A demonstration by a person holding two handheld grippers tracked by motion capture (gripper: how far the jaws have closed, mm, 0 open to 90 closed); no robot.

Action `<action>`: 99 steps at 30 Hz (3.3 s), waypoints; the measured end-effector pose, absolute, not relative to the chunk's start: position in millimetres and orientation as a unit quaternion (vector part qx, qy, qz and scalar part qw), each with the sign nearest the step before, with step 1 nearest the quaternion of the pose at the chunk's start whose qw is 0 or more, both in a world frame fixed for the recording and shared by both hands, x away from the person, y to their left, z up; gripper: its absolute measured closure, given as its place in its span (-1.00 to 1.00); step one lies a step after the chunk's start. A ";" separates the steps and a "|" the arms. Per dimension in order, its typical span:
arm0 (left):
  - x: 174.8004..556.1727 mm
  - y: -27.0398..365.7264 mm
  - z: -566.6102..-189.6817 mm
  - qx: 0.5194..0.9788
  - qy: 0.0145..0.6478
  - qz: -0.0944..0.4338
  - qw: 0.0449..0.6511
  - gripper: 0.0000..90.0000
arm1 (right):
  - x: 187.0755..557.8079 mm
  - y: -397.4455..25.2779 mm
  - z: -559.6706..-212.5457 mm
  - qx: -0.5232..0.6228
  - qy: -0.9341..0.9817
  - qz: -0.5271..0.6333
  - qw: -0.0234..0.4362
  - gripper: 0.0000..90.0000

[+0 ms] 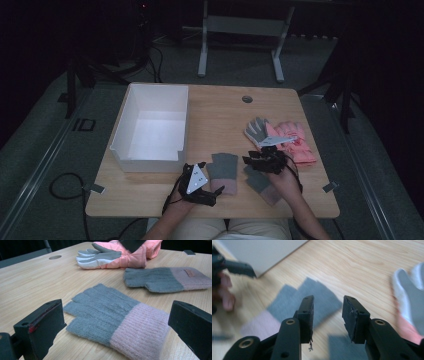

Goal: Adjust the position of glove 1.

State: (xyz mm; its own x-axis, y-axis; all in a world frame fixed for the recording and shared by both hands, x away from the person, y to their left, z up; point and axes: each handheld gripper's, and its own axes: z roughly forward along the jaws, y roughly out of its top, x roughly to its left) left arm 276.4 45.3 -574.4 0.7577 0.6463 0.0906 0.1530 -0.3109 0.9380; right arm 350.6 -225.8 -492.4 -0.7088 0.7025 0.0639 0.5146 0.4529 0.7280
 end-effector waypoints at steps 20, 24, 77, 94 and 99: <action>275.1 45.4 -574.7 0.772 0.260 0.238 0.530 -1.00 | 344.9 -273.4 -539.4 0.326 0.904 0.256 0.101 0.69; 275.5 45.1 -574.5 0.773 0.261 0.238 0.527 -1.00 | 344.9 -271.0 -538.0 0.338 0.902 0.249 0.098 0.81; 274.0 43.9 -574.6 0.772 0.256 0.243 0.529 -1.00 | 285.3 -357.6 -530.4 0.457 0.826 0.296 0.144 0.34; 273.5 44.3 -574.7 0.772 0.252 0.243 0.531 -1.00 | 287.0 -347.7 -538.6 0.440 0.851 0.246 0.147 0.82; 274.1 44.2 -574.7 0.772 0.254 0.241 0.530 -1.00 | 286.3 -346.8 -537.5 0.460 0.840 0.248 0.144 0.88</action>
State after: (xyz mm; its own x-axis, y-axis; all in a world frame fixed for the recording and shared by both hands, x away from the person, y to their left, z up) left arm 274.1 44.2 -574.7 0.7539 0.6489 0.1027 0.1368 -0.3079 0.9415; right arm 286.3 -346.8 -537.5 -0.5351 0.8447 -0.0137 0.7015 0.4534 0.5498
